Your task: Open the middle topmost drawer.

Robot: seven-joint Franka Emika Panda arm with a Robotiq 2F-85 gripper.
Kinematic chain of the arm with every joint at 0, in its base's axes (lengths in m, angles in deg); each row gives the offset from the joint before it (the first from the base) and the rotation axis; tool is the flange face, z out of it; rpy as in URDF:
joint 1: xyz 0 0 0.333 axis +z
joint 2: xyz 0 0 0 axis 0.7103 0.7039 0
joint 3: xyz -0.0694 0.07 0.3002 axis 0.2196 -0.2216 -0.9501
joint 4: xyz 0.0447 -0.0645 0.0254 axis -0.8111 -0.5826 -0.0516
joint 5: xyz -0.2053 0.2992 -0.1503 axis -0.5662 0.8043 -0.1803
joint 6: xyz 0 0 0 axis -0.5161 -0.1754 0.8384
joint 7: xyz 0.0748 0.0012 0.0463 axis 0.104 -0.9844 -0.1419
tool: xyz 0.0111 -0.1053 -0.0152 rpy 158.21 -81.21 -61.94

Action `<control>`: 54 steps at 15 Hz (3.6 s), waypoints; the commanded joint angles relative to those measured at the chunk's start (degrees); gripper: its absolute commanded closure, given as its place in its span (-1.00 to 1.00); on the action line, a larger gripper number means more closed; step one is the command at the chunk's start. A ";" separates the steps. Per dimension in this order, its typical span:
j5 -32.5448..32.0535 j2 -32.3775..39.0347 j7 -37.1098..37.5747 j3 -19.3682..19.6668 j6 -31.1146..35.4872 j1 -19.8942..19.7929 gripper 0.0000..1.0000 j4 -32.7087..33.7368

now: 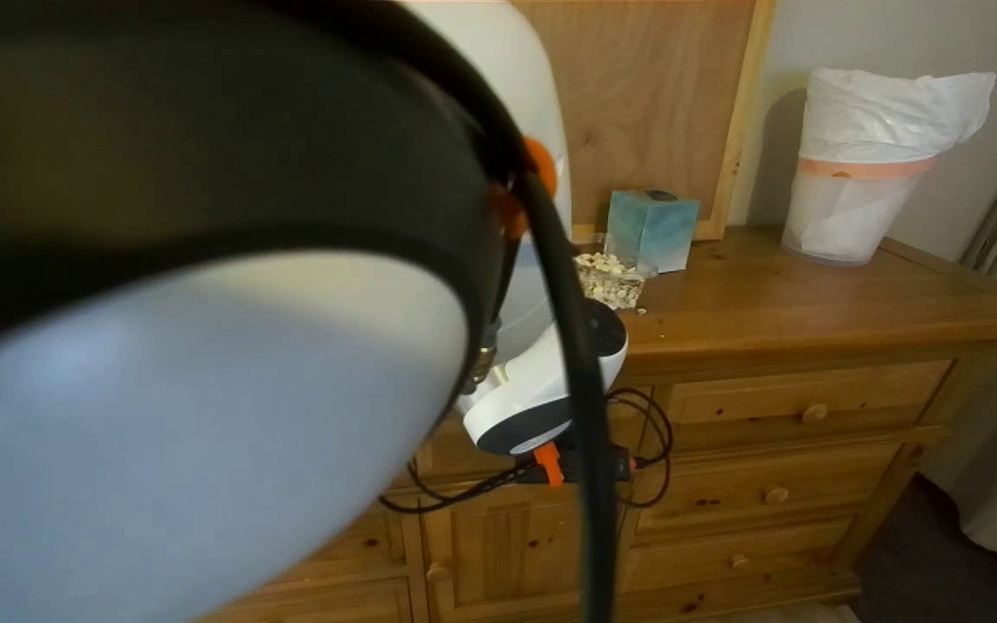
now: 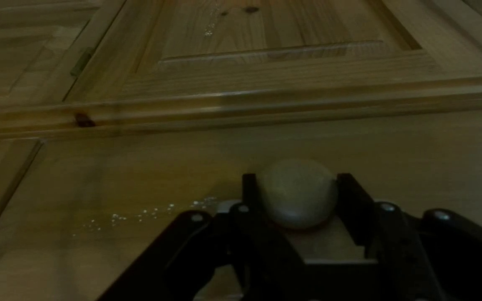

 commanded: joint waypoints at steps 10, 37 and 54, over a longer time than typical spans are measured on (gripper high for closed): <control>-4.15 -8.01 2.70 5.84 1.44 -1.94 0.50 -13.53; -11.00 -17.65 1.66 17.31 1.13 -5.52 0.50 -31.68; -12.18 -16.63 2.58 18.49 -3.35 -4.94 0.50 -30.24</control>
